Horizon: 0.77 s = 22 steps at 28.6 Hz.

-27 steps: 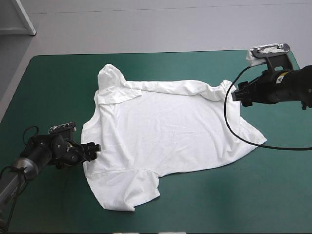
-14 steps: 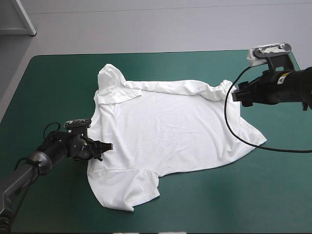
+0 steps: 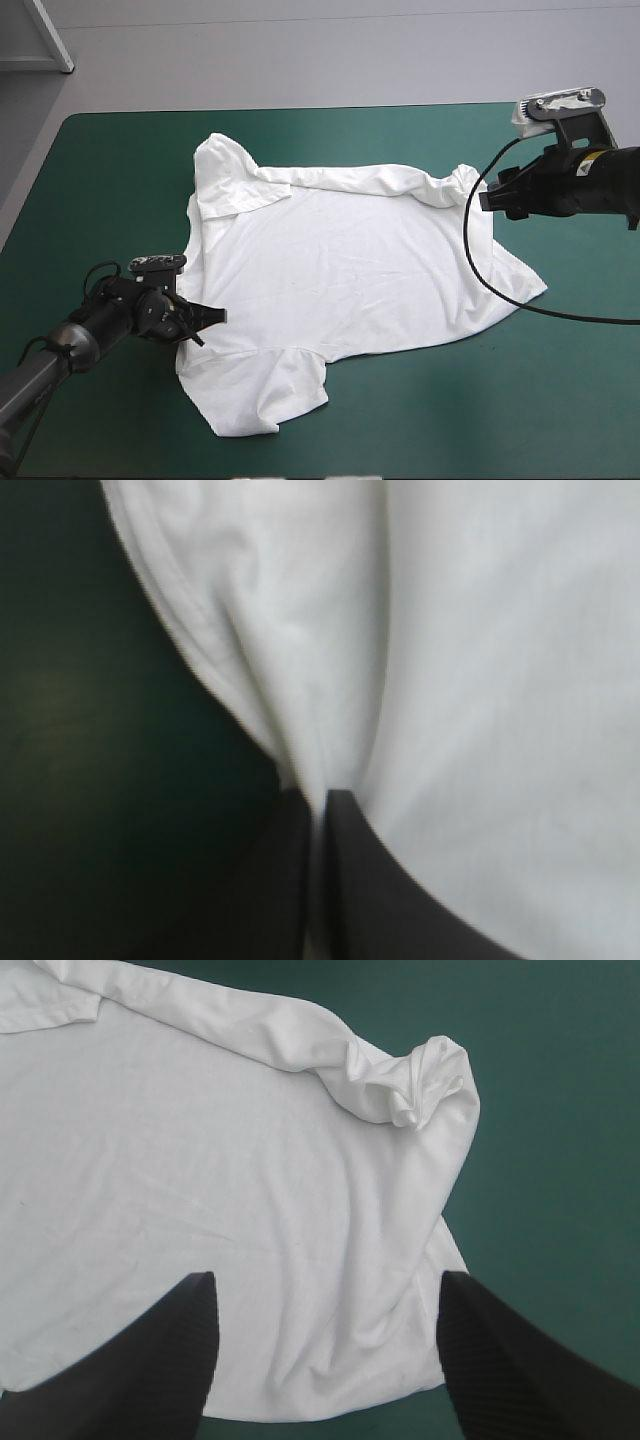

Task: Fold the cloth

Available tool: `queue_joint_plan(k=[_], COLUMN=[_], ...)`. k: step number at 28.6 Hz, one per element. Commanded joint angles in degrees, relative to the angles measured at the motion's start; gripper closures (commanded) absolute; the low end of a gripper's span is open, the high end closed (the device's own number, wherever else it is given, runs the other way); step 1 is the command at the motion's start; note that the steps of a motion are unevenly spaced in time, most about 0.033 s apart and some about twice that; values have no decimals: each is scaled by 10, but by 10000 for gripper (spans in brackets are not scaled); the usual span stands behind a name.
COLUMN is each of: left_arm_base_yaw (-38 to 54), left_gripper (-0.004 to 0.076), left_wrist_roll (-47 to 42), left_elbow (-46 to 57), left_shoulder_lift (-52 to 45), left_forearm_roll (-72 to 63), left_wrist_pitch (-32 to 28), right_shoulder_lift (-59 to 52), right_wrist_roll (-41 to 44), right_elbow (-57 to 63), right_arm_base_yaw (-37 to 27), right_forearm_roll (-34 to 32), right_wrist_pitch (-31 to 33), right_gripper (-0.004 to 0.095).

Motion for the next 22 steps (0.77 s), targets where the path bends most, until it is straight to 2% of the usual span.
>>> queue_joint_plan(k=[1,4,7,12,15,17,22], left_arm_base_yaw=[21,61,116,240,321,389,434], left_gripper=[732,732,732,732,732,732,732], left_wrist_roll=[-38,-36,-11,24,41,41,73], left_elbow=[-43,-83,-128,-208,-262,-329,-443], left_shoulder_lift=[-41,-50,-51,-23,31,100,229], left_forearm_roll=[94,168,189,192,192,187,170], left_wrist_pitch=[113,191,211,149,104,70,42], right_shoulder_lift=[-15,-15,-15,-15,-15,-15,-14], right_wrist_roll=[-8,-8,-14,-37,-51,-51,-51], right_elbow=[-15,-15,-15,-12,1,32,100], right_arm_base_yaw=[-4,-4,-4,-4,-4,-4,-4], right_forearm_roll=[3,7,33,100,114,112,101], right_wrist_pitch=[-3,-3,-4,-2,-5,-30,-96], right_gripper=[343,343,343,343,343,343,343])
